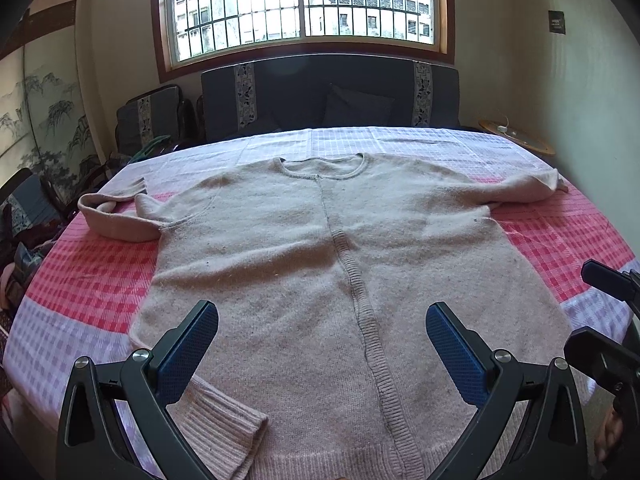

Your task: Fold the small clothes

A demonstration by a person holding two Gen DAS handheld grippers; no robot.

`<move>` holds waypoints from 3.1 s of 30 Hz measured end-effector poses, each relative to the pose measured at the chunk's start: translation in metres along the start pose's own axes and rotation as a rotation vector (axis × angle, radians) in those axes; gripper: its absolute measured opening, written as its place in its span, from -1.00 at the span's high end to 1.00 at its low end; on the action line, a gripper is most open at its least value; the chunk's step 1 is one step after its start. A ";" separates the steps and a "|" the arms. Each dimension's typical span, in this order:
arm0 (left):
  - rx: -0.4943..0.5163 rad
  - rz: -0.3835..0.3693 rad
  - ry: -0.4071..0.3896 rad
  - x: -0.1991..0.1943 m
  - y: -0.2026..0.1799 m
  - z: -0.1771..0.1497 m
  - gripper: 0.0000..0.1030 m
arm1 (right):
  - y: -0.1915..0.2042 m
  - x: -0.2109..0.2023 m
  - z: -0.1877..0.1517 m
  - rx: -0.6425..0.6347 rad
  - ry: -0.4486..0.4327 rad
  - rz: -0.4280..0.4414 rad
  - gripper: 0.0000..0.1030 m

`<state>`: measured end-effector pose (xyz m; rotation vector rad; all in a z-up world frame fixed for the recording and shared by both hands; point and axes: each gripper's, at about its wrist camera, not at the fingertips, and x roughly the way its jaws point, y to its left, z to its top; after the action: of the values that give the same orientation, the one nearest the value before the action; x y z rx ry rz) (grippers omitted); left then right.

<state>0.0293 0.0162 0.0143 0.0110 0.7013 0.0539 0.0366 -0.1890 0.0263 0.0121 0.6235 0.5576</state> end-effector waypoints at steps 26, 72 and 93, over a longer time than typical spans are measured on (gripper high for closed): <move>0.005 -0.021 0.022 0.036 0.001 0.018 -1.00 | -0.028 0.043 0.022 0.074 0.081 -0.070 -1.00; 0.145 -0.028 0.120 0.074 -0.062 0.020 -1.00 | -0.421 0.071 0.048 0.833 0.046 -0.148 -0.14; 0.056 -0.037 0.121 0.075 -0.026 0.019 -1.00 | -0.232 0.043 0.210 0.376 -0.218 -0.060 0.86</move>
<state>0.0995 -0.0060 -0.0202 0.0493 0.8240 -0.0005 0.2961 -0.3328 0.1331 0.4023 0.5062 0.3686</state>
